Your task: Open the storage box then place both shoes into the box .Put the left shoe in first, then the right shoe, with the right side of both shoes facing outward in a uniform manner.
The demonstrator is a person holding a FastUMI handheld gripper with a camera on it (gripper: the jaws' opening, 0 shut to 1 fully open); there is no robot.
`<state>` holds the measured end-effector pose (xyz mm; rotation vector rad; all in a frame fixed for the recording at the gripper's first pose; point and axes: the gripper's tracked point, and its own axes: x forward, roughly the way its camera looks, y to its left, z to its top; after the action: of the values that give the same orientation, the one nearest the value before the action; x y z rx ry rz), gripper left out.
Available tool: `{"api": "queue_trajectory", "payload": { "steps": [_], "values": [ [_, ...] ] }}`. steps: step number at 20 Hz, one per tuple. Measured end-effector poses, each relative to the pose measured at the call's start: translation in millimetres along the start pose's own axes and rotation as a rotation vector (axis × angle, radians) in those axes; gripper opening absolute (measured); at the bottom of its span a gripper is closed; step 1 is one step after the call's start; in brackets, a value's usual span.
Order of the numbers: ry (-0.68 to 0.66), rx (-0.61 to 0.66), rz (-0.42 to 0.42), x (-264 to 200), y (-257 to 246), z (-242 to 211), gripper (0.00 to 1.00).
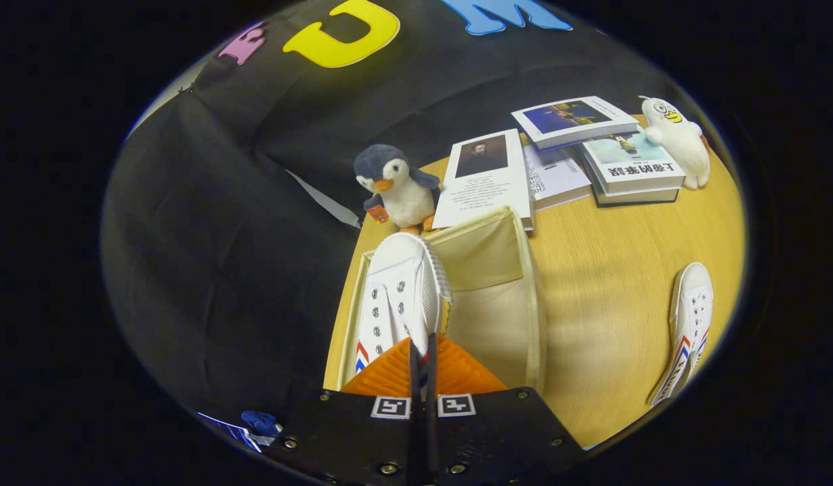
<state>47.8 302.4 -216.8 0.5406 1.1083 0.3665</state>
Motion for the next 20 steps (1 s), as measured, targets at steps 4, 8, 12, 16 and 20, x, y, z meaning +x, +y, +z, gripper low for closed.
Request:
{"api": "queue_trajectory", "payload": {
  "steps": [4,8,12,16,20],
  "values": [
    [0.018,-0.006,-0.033,20.1,2.4,-8.7,0.01],
    [0.03,0.009,-0.062,41.2,2.8,-16.4,0.0],
    [0.045,-0.025,-0.095,54.9,1.6,-24.0,0.01],
    [0.061,-0.035,-0.102,62.0,0.5,-28.9,0.0],
    [0.037,-0.036,0.012,52.7,28.8,-14.7,0.45]
  ]
}}
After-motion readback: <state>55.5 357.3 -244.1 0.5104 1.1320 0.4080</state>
